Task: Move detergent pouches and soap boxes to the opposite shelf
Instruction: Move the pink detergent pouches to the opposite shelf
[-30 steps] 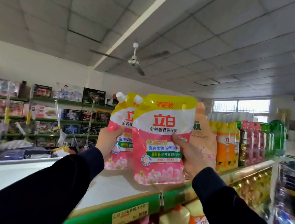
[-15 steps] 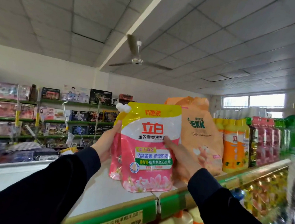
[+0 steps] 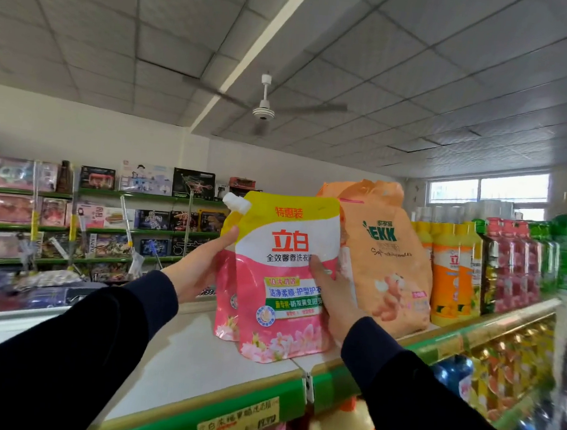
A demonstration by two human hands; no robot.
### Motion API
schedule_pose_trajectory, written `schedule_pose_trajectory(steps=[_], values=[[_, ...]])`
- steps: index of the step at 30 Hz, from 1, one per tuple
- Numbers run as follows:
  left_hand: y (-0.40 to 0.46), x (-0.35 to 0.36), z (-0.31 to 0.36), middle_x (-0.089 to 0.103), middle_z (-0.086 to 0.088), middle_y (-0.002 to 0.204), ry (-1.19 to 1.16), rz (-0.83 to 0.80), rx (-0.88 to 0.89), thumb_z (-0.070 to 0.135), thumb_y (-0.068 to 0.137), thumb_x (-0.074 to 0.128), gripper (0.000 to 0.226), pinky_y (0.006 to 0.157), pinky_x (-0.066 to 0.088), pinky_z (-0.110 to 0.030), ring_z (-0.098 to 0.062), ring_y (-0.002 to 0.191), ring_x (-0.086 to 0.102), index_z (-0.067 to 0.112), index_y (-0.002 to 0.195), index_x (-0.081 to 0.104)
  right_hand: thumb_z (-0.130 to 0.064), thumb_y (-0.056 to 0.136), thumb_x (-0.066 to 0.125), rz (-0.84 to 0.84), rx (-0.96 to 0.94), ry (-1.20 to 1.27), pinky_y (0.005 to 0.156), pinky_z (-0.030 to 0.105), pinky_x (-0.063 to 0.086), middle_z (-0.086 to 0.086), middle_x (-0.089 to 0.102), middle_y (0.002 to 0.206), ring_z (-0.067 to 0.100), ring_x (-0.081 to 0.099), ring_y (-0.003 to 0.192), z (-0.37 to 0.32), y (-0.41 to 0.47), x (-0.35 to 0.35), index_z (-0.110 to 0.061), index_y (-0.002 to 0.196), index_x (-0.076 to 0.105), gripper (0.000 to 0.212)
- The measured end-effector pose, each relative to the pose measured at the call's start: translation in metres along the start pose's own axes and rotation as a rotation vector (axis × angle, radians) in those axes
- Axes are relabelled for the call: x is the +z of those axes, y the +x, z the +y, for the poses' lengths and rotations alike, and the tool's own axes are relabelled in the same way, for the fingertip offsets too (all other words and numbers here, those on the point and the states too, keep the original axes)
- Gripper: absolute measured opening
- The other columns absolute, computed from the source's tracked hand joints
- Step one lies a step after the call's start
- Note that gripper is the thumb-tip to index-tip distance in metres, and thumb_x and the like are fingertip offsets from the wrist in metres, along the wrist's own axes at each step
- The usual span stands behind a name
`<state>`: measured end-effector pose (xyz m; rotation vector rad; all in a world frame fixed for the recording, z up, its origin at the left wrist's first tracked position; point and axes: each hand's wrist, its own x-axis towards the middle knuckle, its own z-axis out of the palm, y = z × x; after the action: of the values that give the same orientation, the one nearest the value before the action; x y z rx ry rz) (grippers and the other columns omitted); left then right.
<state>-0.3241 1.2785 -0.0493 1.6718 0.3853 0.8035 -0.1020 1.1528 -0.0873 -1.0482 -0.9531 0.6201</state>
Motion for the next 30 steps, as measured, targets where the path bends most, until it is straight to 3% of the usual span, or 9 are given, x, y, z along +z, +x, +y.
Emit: schedule_pose_trajectory(steps=[3,6,8,10,11,13,19,24,30], values=[[-0.001,-0.001,-0.007,0.078,-0.008,0.097,-0.090,-0.041,-0.023,0.072,0.084,0.060,0.079,0.079,0.060,-0.040,-0.025,0.089,0.075,0.015,0.138,0.060,-0.047,0.081,0.077,-0.178,0.126,-0.252,0.070,0.029,0.060,-0.005,0.079,0.107,0.016,0.077,0.092,0.009,-0.024,-0.012,-0.024,0.134,0.054,0.062],[0.000,-0.010,-0.008,0.073,-0.014,0.120,-0.193,-0.090,-0.065,0.066,0.092,0.056,0.071,0.099,0.054,-0.051,-0.032,0.113,0.069,0.014,0.141,0.059,-0.042,0.071,0.088,-0.149,-0.026,-0.477,0.074,0.019,0.055,-0.020,0.068,0.115,-0.004,0.067,0.097,0.015,-0.047,-0.022,-0.037,0.142,0.031,0.091],[0.001,-0.013,-0.005,0.073,-0.015,0.113,-0.247,-0.072,-0.089,0.048,0.095,0.059,0.056,0.105,0.048,-0.053,-0.032,0.104,0.069,0.011,0.136,0.059,-0.041,0.068,0.090,-0.107,-0.205,-0.685,0.094,0.035,0.057,-0.019,0.055,0.137,-0.001,0.060,0.117,0.018,-0.060,-0.020,-0.048,0.145,0.016,0.107],[0.002,-0.008,-0.004,0.074,-0.012,0.093,-0.274,-0.022,-0.084,0.025,0.101,0.052,0.038,0.104,0.046,-0.053,-0.026,0.085,0.071,0.008,0.135,0.053,-0.050,0.070,0.086,-0.137,-0.254,-0.949,0.114,0.049,0.043,-0.001,0.006,0.170,0.019,0.036,0.147,0.019,-0.069,-0.006,-0.041,0.157,-0.012,0.131],[0.004,-0.004,-0.004,0.075,-0.011,0.091,-0.273,0.019,-0.076,0.018,0.104,0.047,0.033,0.102,0.049,-0.053,-0.024,0.081,0.072,0.007,0.135,0.053,-0.053,0.075,0.082,-0.166,-0.229,-1.050,0.119,0.050,0.035,0.002,-0.020,0.168,0.026,0.020,0.154,0.020,-0.069,0.002,-0.039,0.154,-0.027,0.135],[0.008,0.002,-0.005,0.076,-0.009,0.088,-0.246,0.094,-0.061,0.014,0.107,0.042,0.026,0.090,0.058,-0.048,-0.021,0.078,0.073,0.010,0.128,0.057,-0.053,0.083,0.075,-0.196,-0.178,-1.147,0.123,0.054,0.023,0.007,-0.037,0.161,0.036,-0.002,0.156,0.018,-0.060,0.014,-0.037,0.148,-0.038,0.132],[0.023,-0.004,-0.001,0.072,-0.003,0.071,-0.252,0.219,-0.099,0.022,0.109,0.041,0.022,0.079,0.055,-0.046,-0.023,0.077,0.066,0.019,0.108,0.062,-0.055,0.084,0.074,-0.215,-0.087,-1.220,0.123,0.055,0.011,0.014,-0.039,0.160,0.046,-0.017,0.152,0.019,-0.026,0.042,-0.030,0.144,-0.042,0.133],[0.043,-0.023,-0.006,0.073,-0.008,0.078,-0.252,0.306,-0.062,0.023,0.108,0.042,0.026,0.081,0.056,-0.044,-0.023,0.072,0.070,0.012,0.102,0.065,-0.057,0.081,0.075,-0.171,-0.055,-1.229,0.123,0.053,0.002,0.017,-0.037,0.161,0.043,-0.022,0.151,0.033,0.005,0.066,-0.027,0.150,-0.038,0.135],[0.065,-0.032,-0.009,0.074,-0.007,0.076,-0.226,0.352,-0.036,0.026,0.108,0.041,0.032,0.068,0.057,-0.037,-0.020,0.066,0.072,0.012,0.095,0.067,-0.057,0.079,0.077,-0.113,-0.074,-1.178,0.124,0.052,0.014,0.013,-0.036,0.162,0.043,-0.008,0.154,0.055,0.034,0.080,-0.030,0.150,-0.036,0.137]])
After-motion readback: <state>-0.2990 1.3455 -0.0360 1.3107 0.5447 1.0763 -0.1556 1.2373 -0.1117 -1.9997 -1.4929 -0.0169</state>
